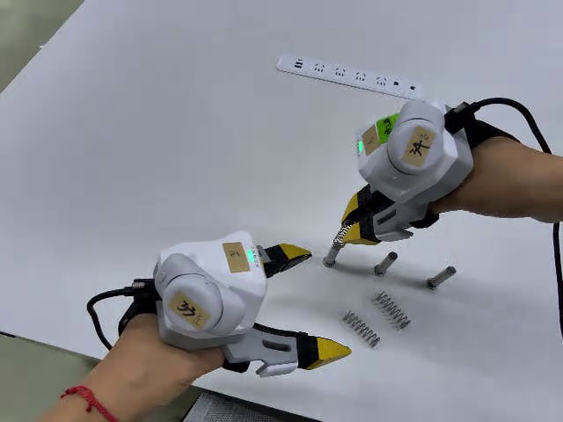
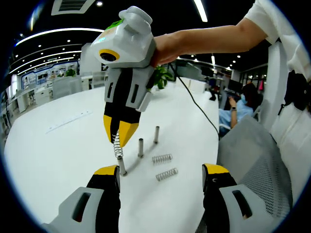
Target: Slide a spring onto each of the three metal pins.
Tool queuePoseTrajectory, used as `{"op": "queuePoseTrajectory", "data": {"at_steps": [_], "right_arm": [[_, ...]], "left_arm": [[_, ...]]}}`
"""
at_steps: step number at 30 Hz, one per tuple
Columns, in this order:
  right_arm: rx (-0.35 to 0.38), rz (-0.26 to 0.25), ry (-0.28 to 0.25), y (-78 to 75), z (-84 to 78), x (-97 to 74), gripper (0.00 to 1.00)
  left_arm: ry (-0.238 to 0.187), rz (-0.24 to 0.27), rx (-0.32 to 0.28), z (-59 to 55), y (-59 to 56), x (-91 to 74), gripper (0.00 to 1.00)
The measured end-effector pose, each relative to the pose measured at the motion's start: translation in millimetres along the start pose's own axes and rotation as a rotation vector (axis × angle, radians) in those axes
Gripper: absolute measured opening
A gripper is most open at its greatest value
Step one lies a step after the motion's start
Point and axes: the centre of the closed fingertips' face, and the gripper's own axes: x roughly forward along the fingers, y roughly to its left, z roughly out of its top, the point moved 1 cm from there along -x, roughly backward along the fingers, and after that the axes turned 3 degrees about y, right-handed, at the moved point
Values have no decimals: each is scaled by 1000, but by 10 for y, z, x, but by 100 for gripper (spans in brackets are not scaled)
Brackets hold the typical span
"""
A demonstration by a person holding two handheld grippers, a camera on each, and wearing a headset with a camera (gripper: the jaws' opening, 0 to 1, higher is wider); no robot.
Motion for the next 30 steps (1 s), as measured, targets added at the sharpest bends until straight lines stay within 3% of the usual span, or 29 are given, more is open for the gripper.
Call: {"op": "queuePoseTrajectory", "data": {"at_steps": [30], "right_arm": [[-11,15,30,32,-52,166,12]], "left_arm": [[-10,-3,-16,6,-10,-11,69]]}}
